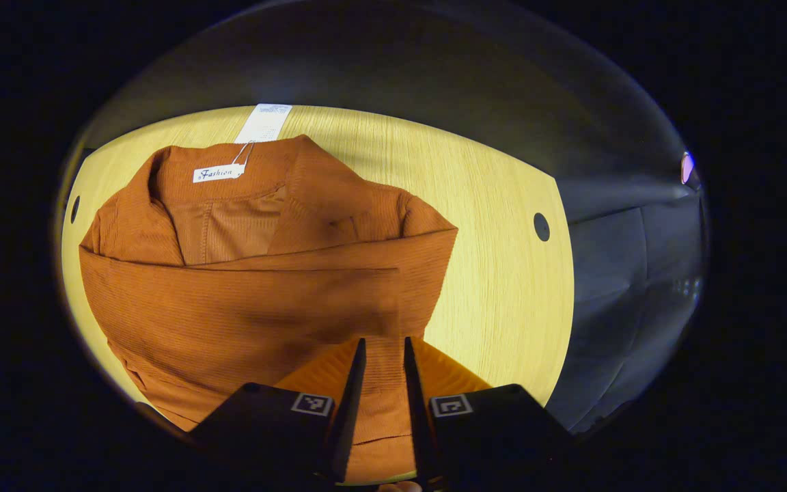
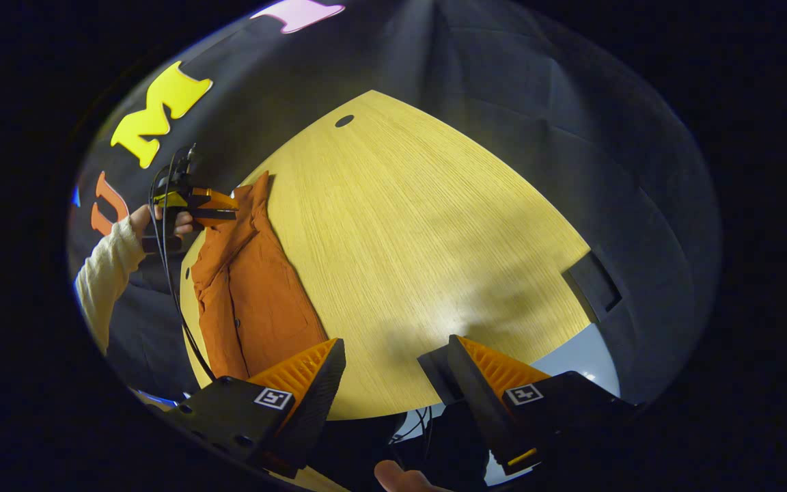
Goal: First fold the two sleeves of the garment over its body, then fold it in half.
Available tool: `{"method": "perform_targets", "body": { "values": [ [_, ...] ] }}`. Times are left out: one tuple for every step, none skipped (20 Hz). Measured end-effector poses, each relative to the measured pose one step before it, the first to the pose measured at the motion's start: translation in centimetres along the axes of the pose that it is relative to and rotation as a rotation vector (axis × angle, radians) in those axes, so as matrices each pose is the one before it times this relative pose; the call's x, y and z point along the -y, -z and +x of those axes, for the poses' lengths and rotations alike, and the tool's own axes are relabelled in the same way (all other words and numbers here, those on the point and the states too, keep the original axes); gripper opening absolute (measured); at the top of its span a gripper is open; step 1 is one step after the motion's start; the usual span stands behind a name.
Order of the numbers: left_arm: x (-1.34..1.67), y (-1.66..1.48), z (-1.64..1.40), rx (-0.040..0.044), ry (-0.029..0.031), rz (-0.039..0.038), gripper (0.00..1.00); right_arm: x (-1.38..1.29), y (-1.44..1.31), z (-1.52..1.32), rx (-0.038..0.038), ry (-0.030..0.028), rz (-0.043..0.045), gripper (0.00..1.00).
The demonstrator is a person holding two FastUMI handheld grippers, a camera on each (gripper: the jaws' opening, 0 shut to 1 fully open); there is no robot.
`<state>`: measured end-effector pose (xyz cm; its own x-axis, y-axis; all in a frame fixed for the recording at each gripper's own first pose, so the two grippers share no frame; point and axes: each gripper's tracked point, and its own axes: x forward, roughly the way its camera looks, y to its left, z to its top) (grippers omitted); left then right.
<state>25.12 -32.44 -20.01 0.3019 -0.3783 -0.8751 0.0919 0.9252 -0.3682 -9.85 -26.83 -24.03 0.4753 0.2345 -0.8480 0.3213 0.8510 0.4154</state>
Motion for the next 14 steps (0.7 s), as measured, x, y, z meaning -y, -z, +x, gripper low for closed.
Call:
{"method": "perform_targets", "body": {
  "values": [
    [0.362, 0.103, -0.299, 0.00733, 0.00749, -0.00731, 0.31, -0.010, -0.085, 0.050, 0.00039, -0.00383, 0.00276, 0.97],
    [0.328, -0.097, -0.382, 0.01593, 0.01469, -0.00754, 0.46, 0.031, -0.134, 0.085, 0.00417, -0.00146, -0.00660, 0.97],
    [0.303, -0.094, -0.573, 0.01939, 0.01304, -0.00543, 0.64, -0.129, -0.267, 0.050, 0.00176, -0.00155, -0.01216, 0.97],
    [-0.117, -0.047, -0.557, 0.01596, 0.00189, -0.00564, 0.82, -0.321, -0.219, 0.051, 0.00265, -0.00637, -0.01315, 0.96],
    [0.240, -0.001, -0.657, 0.00712, 0.01176, -0.00345, 1.00, -0.440, -0.290, 0.117, 0.00243, -0.00596, -0.01374, 0.96],
    [-0.094, 0.386, -0.942, 0.00012, 0.00769, -0.00231, 0.99, -0.551, -0.362, 0.148, 0.00248, -0.00681, -0.01295, 0.96],
    [-0.633, 0.465, -1.034, -0.00226, -0.00687, -0.00376, 0.98, -0.679, -0.355, 0.247, 0.00019, -0.00873, -0.01352, 0.96],
    [-0.435, 0.495, -0.904, -0.00448, 0.00659, -0.00076, 0.99, -0.790, -0.367, 0.284, -0.00069, -0.01039, -0.01551, 0.96],
    [-0.585, 0.557, -1.184, 0.00177, 0.00663, -0.00243, 0.99, -0.797, -0.399, 0.281, -0.00128, -0.00964, -0.01960, 0.96],
    [-0.749, 0.611, -1.285, 0.01016, 0.00807, -0.00169, 0.99, -0.769, -0.290, 0.339, -0.00278, -0.00736, -0.02273, 0.96],
    [-0.828, 0.521, -1.443, 0.01383, 0.00703, -0.00147, 0.99, -0.861, -0.293, 0.380, -0.00487, -0.00660, -0.02422, 0.96],
    [-1.337, 0.849, -1.603, 0.00682, -0.01073, -0.00480, 0.99, -0.835, -0.128, 0.523, -0.00510, -0.00575, -0.02372, 0.96],
    [-1.382, 0.652, -1.637, 0.02591, -0.00958, 0.00253, 0.99, -0.888, -0.084, 0.553, -0.00526, -0.00856, -0.02380, 0.96],
    [-1.271, 0.720, -1.608, 0.02948, -0.00217, -0.00103, 0.99, -0.793, 0.083, 0.664, -0.00803, -0.00658, -0.02241, 0.96]
  ]
}}
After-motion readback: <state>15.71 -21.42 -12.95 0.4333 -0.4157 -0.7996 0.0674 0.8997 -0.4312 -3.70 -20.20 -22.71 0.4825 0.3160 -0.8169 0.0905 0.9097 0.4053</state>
